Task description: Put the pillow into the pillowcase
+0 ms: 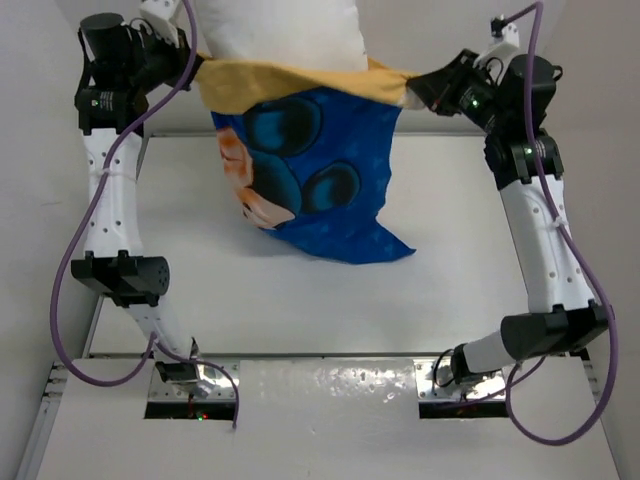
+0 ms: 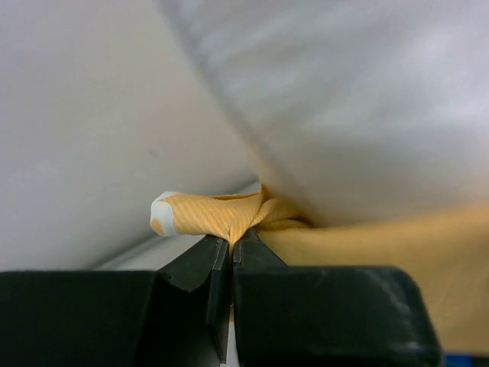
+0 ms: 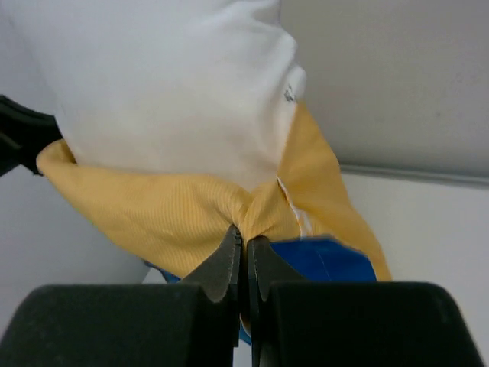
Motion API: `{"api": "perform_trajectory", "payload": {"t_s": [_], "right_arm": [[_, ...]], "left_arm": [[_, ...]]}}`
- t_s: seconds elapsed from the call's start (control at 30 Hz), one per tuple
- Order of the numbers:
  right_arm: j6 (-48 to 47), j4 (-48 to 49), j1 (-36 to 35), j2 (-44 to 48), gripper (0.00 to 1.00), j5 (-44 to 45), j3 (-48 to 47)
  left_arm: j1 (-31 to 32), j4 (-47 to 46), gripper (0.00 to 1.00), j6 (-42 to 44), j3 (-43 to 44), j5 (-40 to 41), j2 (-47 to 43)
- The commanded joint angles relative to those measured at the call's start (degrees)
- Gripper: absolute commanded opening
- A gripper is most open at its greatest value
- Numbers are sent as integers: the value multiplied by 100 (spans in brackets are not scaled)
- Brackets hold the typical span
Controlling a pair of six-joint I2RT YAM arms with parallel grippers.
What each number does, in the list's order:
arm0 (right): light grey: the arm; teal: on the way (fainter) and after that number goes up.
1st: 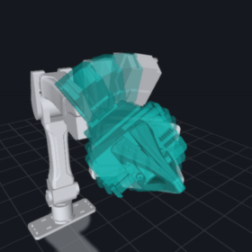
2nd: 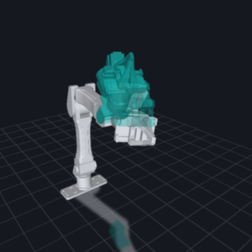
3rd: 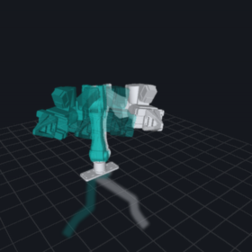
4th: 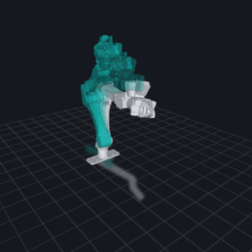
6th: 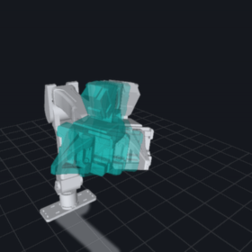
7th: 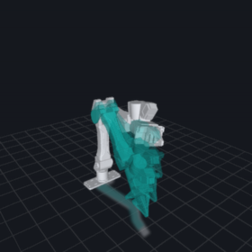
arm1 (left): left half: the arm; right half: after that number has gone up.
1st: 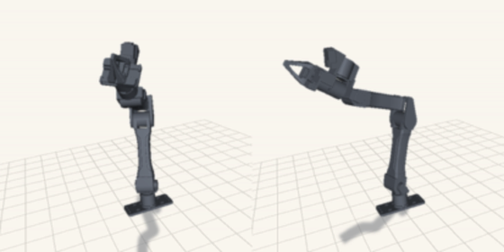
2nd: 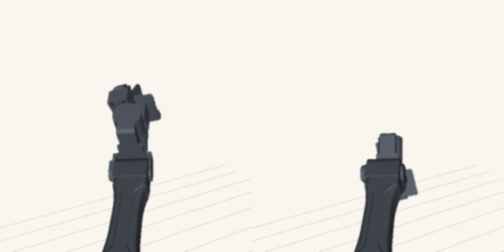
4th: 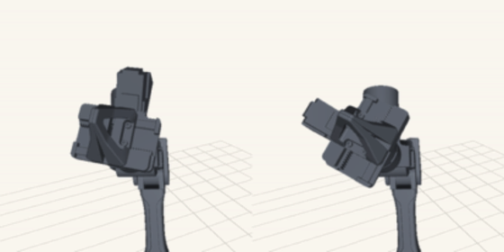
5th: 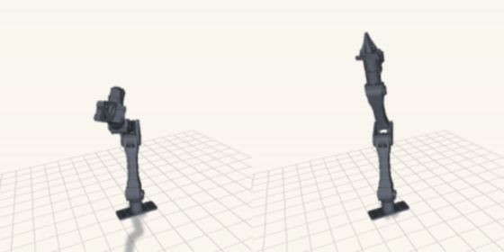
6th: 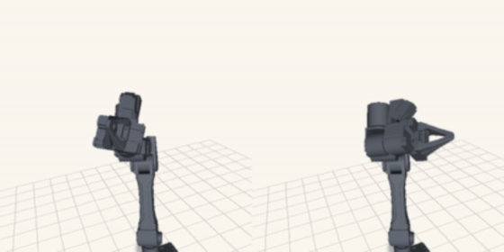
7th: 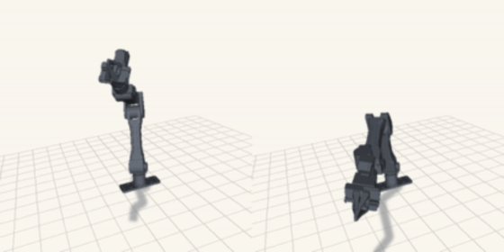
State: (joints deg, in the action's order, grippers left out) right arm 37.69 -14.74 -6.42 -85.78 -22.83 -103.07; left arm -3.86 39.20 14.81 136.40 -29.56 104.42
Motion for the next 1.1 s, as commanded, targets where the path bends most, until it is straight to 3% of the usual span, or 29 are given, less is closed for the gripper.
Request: {"api": "perform_trajectory", "payload": {"t_s": [0.0, 0.07, 0.1, 0.17, 0.27, 0.3, 0.33, 0.37, 0.43, 0.47, 0.5, 0.57, 0.63, 0.73, 0.77, 0.83, 0.9, 0.93, 0.97, 1.03, 1.07], "right_arm": [[-253, 155, -193, -65, 0, 121, -252], [-122, -317, 34, -604, 0, -248, -1560], [-287, -519, 70, -911, 0, -144, -2994], [-508, -259, 88, -828, 0, 409, -3658], [-272, 1355, 228, 523, 0, 560, -1532], [-193, 1873, 133, 814, 0, 578, -79], [-192, 1852, 45, 1008, 0, 587, 457], [-270, 1696, -34, 923, 0, 569, 820], [-280, 1037, -132, 216, 0, 342, 1070], [-89, 739, -80, -68, 0, 114, 721], [-69, 223, 25, -306, 0, -210, -587], [-592, -194, -35, -797, 0, 83, -2793], [-562, 66, -27, -609, 0, 428, -3350], [-508, 1268, 62, 479, 0, 568, -1243], [-465, 2003, 9, 1136, 0, 673, 481], [-464, 1942, -97, 1082, 0, 798, 1217], [-334, 879, 243, 310, 0, 492, 161], [-263, 764, 350, 107, 0, 203, -480], [-393, 632, 412, 1, 0, 296, -1713], [-718, 778, 474, -89, 0, 742, -2714], [-685, 945, 570, 16, 0, 762, -2614]], "left_arm": [[324, -429, 0, 408, -562, 483, -372], [228, -579, 0, 278, 399, 845, -55], [10, -1076, 0, -71, 1380, 847, 51], [-115, -1728, 0, -224, 1548, 987, -122], [-1, -1242, 0, -101, 1707, 666, -203], [173, -683, 0, 82, 1062, 619, -386], [288, -503, 0, 197, 542, 627, -501], [515, -344, 0, 302, -507, 653, -563], [579, -246, 0, 330, -1035, 662, -528], [527, -325, 0, 312, -740, 775, -467], [474, -552, 0, 199, -285, 846, -266], [386, -1156, 0, 67, 1134, 1004, -90], [228, -1607, 0, 48, 1423, 1189, -255], [289, -900, 0, 66, 1399, 910, -387], [489, -435, 0, 223, 641, 682, -483], [649, -395, 0, 478, -547, 863, -721], [571, -640, 0, 436, -21, 1171, -390], [396, -859, 0, 270, 949, 1172, -248], [186, -1531, 0, 68, 1281, 1181, -160], [114, -2343, 0, 206, 1547, 1260, -386], [139, -2260, 0, 207, 1756, 1199, -361]]}}
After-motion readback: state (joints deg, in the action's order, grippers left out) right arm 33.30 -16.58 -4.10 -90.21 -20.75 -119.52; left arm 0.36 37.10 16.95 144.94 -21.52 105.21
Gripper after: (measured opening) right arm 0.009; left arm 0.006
